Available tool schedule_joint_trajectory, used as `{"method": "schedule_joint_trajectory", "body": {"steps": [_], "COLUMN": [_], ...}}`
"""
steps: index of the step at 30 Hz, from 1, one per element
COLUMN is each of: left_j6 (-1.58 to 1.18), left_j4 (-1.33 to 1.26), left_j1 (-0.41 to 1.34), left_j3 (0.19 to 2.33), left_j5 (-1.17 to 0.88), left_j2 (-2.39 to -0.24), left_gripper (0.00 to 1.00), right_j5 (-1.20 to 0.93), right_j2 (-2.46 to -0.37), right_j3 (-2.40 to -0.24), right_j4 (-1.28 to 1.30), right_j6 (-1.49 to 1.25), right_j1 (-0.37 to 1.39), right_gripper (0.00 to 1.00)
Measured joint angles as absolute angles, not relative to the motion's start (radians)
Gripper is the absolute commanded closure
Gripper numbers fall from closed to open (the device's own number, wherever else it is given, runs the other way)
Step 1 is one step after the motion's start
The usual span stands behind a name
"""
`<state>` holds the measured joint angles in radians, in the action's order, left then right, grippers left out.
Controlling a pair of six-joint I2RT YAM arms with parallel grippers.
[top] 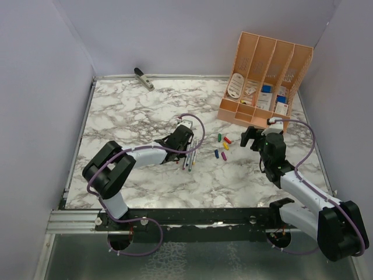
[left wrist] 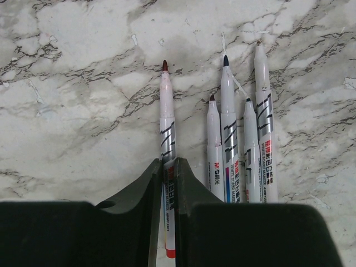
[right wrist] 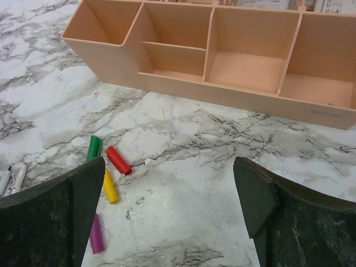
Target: Insert the pens into the pen caps
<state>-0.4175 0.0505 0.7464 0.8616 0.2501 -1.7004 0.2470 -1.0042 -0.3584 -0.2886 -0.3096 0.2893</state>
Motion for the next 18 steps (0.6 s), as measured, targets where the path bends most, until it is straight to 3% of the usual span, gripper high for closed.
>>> {"method": "schedule_joint_trajectory", "body": {"steps": [18], "left_j6": [-0.409], "left_j4": [0.123], "left_j1": [0.757], "left_j3": [0.807], "left_j5": [0.255], "left_j2": [-1.604], "left_gripper": [1.0], "right_j5": [0.249], "right_j2": [-1.116], "right_j3": [-0.424], "right_j4": [-0.28], "right_j6": [-0.309], "right_j1": [0.289], "right_gripper": [0.03]}}
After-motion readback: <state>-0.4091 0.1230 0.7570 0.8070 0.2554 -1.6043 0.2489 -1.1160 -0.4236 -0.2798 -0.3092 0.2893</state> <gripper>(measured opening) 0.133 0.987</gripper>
